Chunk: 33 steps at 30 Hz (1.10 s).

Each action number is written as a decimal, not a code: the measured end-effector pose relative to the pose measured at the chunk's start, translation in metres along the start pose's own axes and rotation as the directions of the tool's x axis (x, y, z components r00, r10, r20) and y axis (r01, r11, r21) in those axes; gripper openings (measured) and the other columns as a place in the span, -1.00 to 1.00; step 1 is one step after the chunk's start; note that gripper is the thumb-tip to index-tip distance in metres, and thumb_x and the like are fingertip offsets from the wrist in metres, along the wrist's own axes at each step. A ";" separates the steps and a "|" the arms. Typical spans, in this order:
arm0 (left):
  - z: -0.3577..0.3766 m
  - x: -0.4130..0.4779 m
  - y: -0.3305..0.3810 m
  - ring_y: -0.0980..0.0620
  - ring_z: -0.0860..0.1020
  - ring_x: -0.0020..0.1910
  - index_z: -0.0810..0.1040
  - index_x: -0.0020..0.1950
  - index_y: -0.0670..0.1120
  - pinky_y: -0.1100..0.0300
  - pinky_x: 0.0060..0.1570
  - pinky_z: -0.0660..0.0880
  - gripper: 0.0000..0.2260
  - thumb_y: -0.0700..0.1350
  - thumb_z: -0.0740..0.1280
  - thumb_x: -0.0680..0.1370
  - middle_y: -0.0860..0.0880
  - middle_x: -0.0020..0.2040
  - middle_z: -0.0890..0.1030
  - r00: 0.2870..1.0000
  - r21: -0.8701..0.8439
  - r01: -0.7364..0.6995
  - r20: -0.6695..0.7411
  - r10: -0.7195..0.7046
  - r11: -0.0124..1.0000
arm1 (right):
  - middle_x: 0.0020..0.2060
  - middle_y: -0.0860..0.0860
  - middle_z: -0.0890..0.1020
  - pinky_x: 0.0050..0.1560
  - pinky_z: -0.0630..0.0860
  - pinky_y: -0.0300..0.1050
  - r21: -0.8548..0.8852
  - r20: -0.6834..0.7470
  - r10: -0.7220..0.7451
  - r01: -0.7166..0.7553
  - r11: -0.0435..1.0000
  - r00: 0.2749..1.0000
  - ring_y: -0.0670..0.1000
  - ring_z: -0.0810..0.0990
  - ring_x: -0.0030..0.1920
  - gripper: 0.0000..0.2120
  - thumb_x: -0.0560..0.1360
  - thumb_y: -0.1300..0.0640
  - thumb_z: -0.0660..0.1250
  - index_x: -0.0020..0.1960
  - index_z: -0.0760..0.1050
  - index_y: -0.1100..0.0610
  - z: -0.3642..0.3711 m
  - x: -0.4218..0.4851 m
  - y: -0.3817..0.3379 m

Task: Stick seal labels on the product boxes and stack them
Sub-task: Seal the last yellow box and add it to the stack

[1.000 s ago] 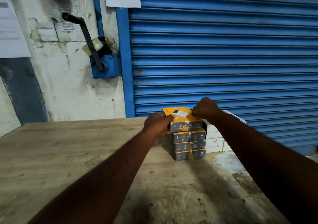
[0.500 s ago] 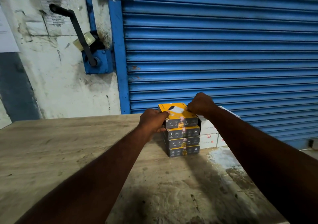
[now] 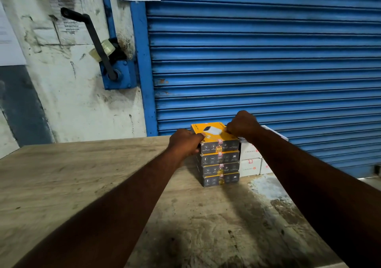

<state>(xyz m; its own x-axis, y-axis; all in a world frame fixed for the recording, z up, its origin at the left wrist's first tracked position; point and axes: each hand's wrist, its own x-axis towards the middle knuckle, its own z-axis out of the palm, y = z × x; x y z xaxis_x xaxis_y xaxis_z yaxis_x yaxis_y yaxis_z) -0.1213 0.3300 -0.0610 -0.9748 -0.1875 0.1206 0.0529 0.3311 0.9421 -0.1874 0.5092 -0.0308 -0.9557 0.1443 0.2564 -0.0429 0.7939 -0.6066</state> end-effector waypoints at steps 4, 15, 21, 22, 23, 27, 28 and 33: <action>-0.002 -0.001 0.005 0.11 0.57 -0.44 0.67 -0.18 -0.13 0.22 -0.26 0.55 -0.81 -0.04 0.45 0.55 -0.02 -0.35 0.64 1.000 0.058 -0.025 0.008 0.024 0.998 | -0.12 0.19 0.62 -0.19 0.43 -0.05 0.021 -0.004 0.006 -0.006 1.000 1.000 0.16 0.63 -0.06 -0.71 0.45 0.12 0.49 -0.29 0.41 0.15 -0.001 -0.002 0.000; 0.002 -0.005 0.006 0.16 0.58 -0.50 0.69 -0.09 -0.19 0.20 -0.20 0.59 -0.89 -0.14 0.47 0.53 -0.10 -0.21 0.70 1.000 -0.063 0.020 0.001 -0.020 0.998 | -0.08 0.17 0.63 -0.11 0.42 -0.08 0.082 -0.016 0.025 -0.024 0.996 1.000 0.15 0.61 0.01 -0.70 0.46 0.13 0.47 -0.29 0.38 0.14 0.000 -0.010 -0.002; 0.005 -0.005 0.007 0.12 0.59 -0.44 0.67 -0.05 -0.22 0.23 -0.31 0.54 -0.88 -0.16 0.46 0.54 -0.10 -0.25 0.66 0.997 -0.147 0.073 -0.019 -0.077 0.986 | -0.13 0.16 0.64 -0.09 0.44 -0.04 0.117 -0.033 0.053 -0.049 0.992 0.998 0.15 0.62 0.02 -0.72 0.48 0.13 0.48 -0.29 0.42 0.16 -0.006 -0.011 -0.004; 0.005 -0.005 0.007 0.11 0.59 -0.42 0.67 -0.05 -0.22 0.22 -0.29 0.56 -0.88 -0.16 0.46 0.54 -0.10 -0.24 0.67 0.997 -0.153 0.073 -0.020 -0.077 0.985 | -0.18 0.14 0.61 -0.12 0.42 -0.05 0.127 -0.028 0.055 -0.051 0.991 0.998 0.13 0.61 -0.03 -0.71 0.47 0.13 0.48 -0.30 0.42 0.16 -0.007 -0.011 -0.003; 0.005 -0.005 0.007 0.10 0.59 -0.42 0.67 -0.05 -0.23 0.21 -0.26 0.57 -0.88 -0.16 0.46 0.54 -0.11 -0.23 0.67 0.997 -0.153 0.070 -0.021 -0.074 0.986 | -0.21 0.12 0.58 -0.13 0.41 -0.05 0.127 -0.024 0.054 -0.050 0.991 0.998 0.11 0.59 -0.06 -0.71 0.47 0.13 0.48 -0.30 0.42 0.16 -0.007 -0.011 -0.002; 0.008 -0.005 0.002 0.07 0.60 -0.41 0.69 -0.06 -0.26 0.11 -0.09 0.62 -0.84 -0.15 0.47 0.51 -0.12 -0.24 0.70 0.999 -0.095 0.031 -0.037 -0.035 0.995 | -0.07 0.15 0.66 0.03 0.61 0.01 0.134 -0.027 0.073 -0.069 0.989 0.997 0.12 0.63 0.04 -0.77 0.46 0.11 0.51 -0.18 0.50 0.21 -0.002 -0.011 0.002; 0.008 -0.005 0.001 0.06 0.61 -0.40 0.69 -0.07 -0.25 0.08 -0.05 0.64 -0.84 -0.13 0.48 0.51 -0.12 -0.25 0.70 0.999 -0.084 0.023 -0.045 -0.027 0.996 | -0.04 0.17 0.67 0.09 0.63 0.07 0.132 -0.030 0.081 -0.076 0.988 0.996 0.15 0.64 0.06 -0.77 0.45 0.10 0.52 -0.13 0.54 0.24 -0.001 -0.012 0.002; 0.011 -0.009 0.001 0.07 0.63 -0.37 0.68 -0.22 -0.12 0.08 -0.06 0.66 -0.86 -0.12 0.46 0.52 -0.08 -0.28 0.70 0.997 -0.047 -0.035 -0.077 0.031 0.998 | 0.02 0.18 0.67 0.10 0.61 0.06 0.103 -0.045 0.069 -0.064 0.993 0.997 0.17 0.61 0.14 -0.71 0.44 0.07 0.54 -0.03 0.57 0.26 -0.001 -0.013 0.003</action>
<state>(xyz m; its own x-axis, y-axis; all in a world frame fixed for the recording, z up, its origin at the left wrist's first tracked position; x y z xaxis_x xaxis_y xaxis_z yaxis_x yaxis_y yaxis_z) -0.1148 0.3419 -0.0650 -0.9532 -0.2476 0.1732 0.0966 0.2935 0.9511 -0.1747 0.5102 -0.0358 -0.9425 0.2249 0.2474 -0.0113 0.7180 -0.6959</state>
